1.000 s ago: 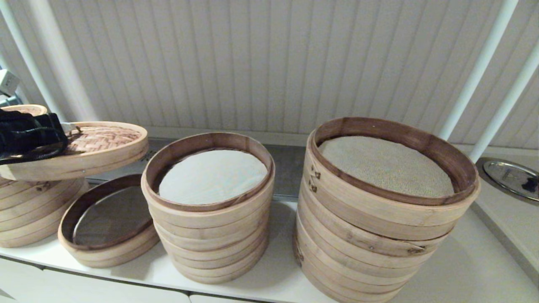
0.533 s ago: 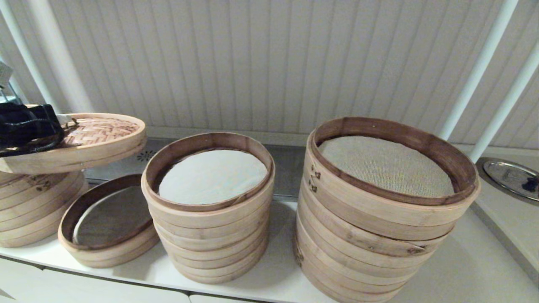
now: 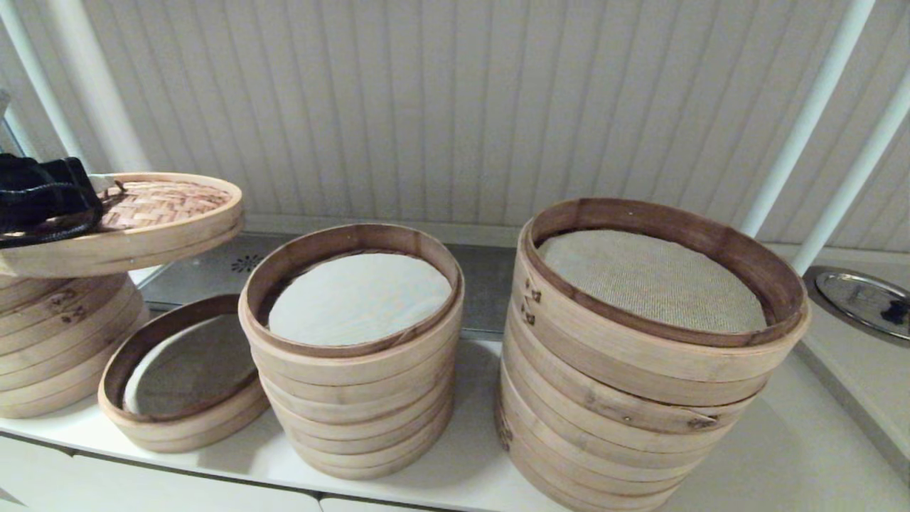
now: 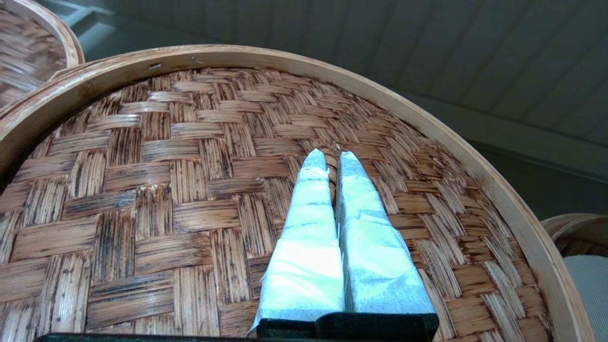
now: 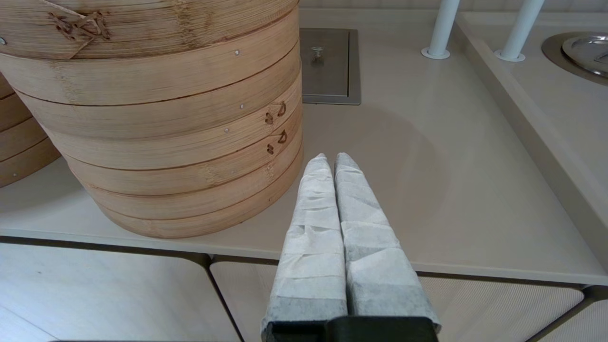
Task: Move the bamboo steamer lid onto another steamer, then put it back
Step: Put the steamer
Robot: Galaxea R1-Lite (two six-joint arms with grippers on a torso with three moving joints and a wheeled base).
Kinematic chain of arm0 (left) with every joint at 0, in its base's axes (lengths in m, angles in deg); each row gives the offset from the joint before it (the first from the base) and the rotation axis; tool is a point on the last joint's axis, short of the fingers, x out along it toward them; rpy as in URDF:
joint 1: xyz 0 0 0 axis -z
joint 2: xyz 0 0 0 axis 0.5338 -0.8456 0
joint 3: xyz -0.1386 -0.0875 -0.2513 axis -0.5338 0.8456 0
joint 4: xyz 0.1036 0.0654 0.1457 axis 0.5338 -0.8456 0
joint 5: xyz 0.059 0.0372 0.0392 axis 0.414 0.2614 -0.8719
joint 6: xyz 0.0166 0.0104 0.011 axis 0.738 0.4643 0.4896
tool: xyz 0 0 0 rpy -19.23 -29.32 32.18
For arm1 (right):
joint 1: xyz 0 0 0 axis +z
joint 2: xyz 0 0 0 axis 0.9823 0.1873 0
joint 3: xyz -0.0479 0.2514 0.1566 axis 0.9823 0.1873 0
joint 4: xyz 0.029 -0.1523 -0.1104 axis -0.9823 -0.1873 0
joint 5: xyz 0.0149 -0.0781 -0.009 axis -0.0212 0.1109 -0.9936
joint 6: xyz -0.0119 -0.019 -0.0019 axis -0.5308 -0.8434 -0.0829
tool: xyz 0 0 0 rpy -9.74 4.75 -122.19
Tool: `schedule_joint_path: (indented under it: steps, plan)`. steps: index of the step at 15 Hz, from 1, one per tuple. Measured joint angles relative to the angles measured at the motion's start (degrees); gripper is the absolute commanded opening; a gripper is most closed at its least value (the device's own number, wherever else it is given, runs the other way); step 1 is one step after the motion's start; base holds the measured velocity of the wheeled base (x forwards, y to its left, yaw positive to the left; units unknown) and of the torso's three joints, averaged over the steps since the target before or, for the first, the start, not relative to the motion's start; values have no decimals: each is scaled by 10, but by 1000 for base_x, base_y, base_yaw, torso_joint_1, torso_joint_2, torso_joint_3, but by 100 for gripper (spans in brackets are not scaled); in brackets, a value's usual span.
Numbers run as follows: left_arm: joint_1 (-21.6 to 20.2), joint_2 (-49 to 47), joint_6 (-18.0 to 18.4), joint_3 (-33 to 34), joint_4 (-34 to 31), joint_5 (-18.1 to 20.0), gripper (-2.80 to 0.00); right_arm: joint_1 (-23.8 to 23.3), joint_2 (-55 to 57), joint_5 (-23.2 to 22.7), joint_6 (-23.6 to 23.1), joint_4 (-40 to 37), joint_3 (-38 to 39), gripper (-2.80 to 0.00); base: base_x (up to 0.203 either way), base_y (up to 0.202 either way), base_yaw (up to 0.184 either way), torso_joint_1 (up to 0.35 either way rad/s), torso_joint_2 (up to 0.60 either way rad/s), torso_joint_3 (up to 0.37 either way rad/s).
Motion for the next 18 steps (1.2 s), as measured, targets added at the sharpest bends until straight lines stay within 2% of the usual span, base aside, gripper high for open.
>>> schedule_joint_path:
  steps: [2,12,18]
  plan:
    - [6,3,0,-5,-2,-10,-280,0,0,0,0,0,0,-280,0,0,0,0,0,0]
    - [54,18,-13,-7,-18,-13,-280,0,0,0,0,0,0,-280,0,0,0,0,0,0]
    - [105,24,-23,-22,-58,-30,-280,0,0,0,0,0,0,-280,0,0,0,0,0,0]
